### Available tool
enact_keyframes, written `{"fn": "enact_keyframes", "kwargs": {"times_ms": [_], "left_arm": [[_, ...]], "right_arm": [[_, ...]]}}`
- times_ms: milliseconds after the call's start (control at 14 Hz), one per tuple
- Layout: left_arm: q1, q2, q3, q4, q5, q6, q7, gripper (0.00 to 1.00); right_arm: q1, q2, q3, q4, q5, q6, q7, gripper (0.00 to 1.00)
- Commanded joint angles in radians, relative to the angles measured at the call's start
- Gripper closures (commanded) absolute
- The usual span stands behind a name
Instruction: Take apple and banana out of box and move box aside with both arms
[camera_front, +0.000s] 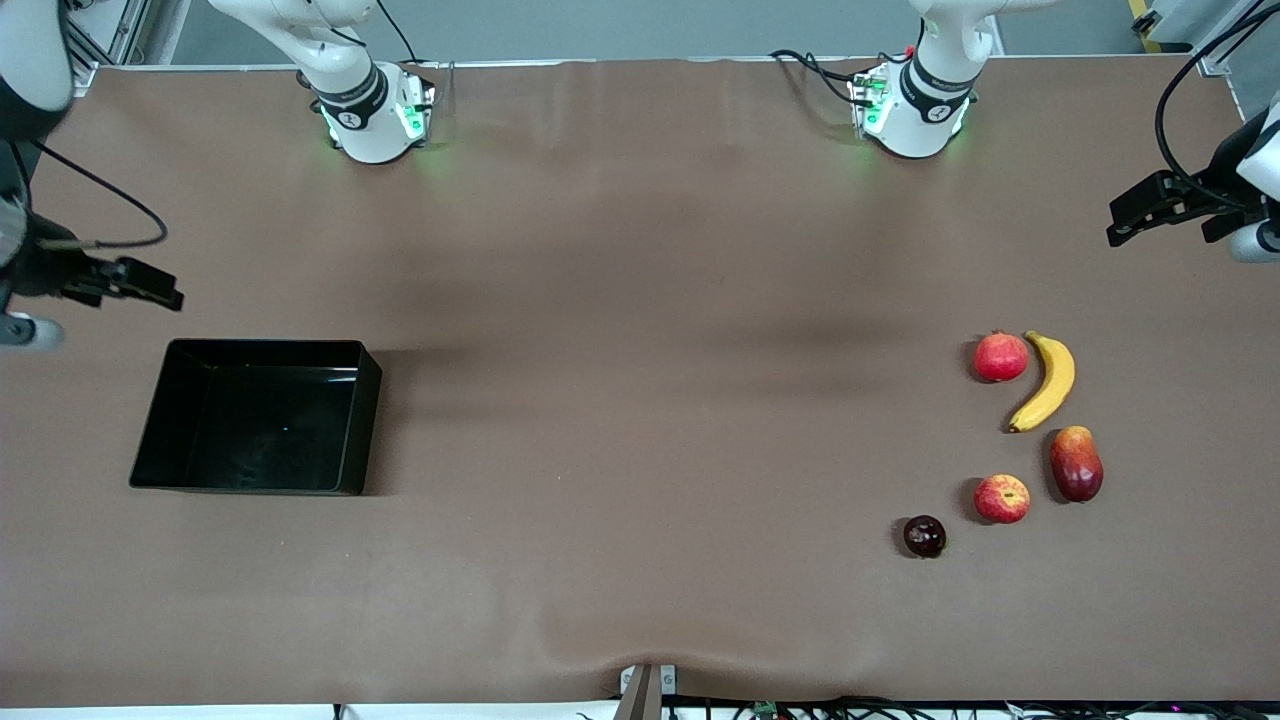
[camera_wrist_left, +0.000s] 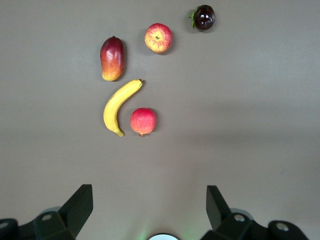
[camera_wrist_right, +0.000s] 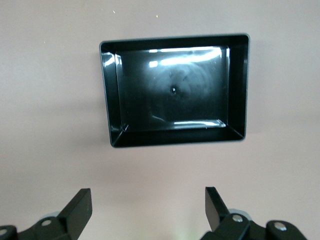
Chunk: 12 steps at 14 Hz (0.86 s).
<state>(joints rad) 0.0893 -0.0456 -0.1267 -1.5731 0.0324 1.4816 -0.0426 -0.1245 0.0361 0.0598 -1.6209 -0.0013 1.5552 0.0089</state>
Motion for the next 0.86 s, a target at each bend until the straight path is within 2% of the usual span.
{"fn": "enact_keyframes", "kwargs": {"times_ms": [0,143,358,573,788], "left_arm": [[0.0,-0.026,-0.001,-0.016,-0.002,-0.01,-0.011,0.0],[0.0,-0.023,0.001,-0.009,-0.002,-0.012,0.001,0.0],[0.0,-0.014,0.007,-0.002,0.0,-0.012,0.006,0.0],[0.001,-0.008,0.01,0.01,0.014,-0.012,0.006,0.0],[0.001,-0.005,0.009,0.011,0.014,-0.012,0.009,0.0]], "right_arm": [[0.017,-0.073,-0.009,-0.037,0.024,-0.023,0.011,0.0],[0.061,-0.077,-0.078,-0.016,0.04,-0.026,0.011,0.0],[0.098,-0.082,-0.109,-0.004,0.046,-0.081,0.072,0.0],[0.092,-0.123,-0.104,-0.008,0.046,-0.113,0.074,0.0],[0.079,-0.124,-0.094,-0.007,0.043,-0.107,0.062,0.0]]}}
